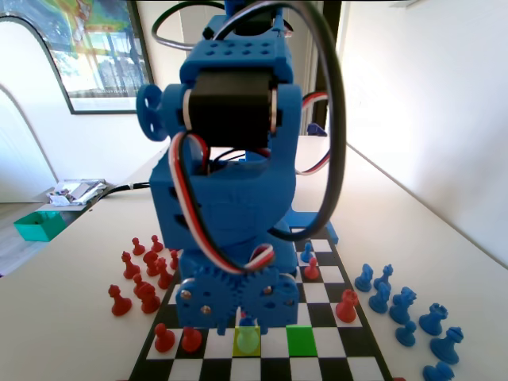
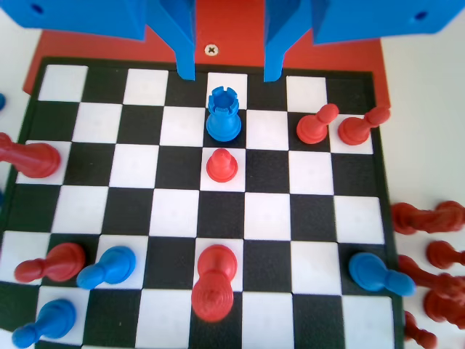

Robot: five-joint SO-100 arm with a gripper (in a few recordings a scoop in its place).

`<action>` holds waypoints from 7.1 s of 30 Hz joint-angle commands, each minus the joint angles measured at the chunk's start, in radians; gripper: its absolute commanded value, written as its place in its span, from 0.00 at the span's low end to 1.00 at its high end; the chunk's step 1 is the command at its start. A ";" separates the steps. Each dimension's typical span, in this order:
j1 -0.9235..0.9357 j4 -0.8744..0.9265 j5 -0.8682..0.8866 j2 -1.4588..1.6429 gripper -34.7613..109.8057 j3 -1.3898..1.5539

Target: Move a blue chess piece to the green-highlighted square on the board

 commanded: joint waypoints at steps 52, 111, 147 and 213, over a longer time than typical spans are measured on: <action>0.000 -0.086 -0.009 -0.040 0.36 0.048; -0.176 0.008 0.184 -0.006 0.25 -0.067; -0.206 -0.058 0.173 -0.041 0.25 0.012; -0.081 0.614 -0.035 1.178 0.25 0.184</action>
